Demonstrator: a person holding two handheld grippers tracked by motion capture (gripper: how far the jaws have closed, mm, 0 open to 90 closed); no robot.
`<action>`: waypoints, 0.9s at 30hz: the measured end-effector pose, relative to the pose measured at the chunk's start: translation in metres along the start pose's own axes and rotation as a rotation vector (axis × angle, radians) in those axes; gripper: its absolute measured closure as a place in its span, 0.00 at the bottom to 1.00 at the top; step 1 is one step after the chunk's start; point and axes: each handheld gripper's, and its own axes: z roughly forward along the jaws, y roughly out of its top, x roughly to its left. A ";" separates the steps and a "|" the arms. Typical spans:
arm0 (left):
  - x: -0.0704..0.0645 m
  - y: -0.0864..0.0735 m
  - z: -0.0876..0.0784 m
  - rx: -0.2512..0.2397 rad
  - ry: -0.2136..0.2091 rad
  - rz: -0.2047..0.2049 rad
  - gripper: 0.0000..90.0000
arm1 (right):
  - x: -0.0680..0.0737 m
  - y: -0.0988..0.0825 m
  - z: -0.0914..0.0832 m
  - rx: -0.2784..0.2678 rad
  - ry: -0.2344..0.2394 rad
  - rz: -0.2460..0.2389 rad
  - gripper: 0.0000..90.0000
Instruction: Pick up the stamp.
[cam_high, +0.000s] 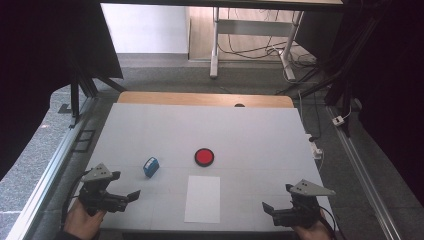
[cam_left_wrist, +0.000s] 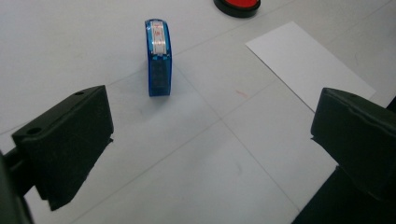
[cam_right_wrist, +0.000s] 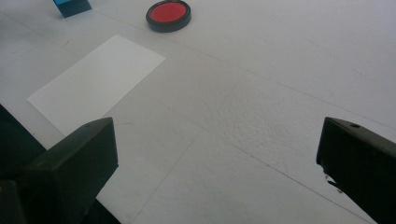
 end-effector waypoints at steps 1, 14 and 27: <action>0.001 0.001 0.002 0.001 0.005 0.001 0.00 | 0.000 0.000 0.000 -0.001 0.002 0.000 0.00; 0.011 0.017 0.025 0.028 0.024 -0.015 0.00 | 0.000 0.000 0.001 0.002 0.005 -0.001 0.00; 0.018 0.033 0.049 0.070 0.084 0.008 0.00 | -0.001 0.000 0.001 0.002 0.004 0.005 0.00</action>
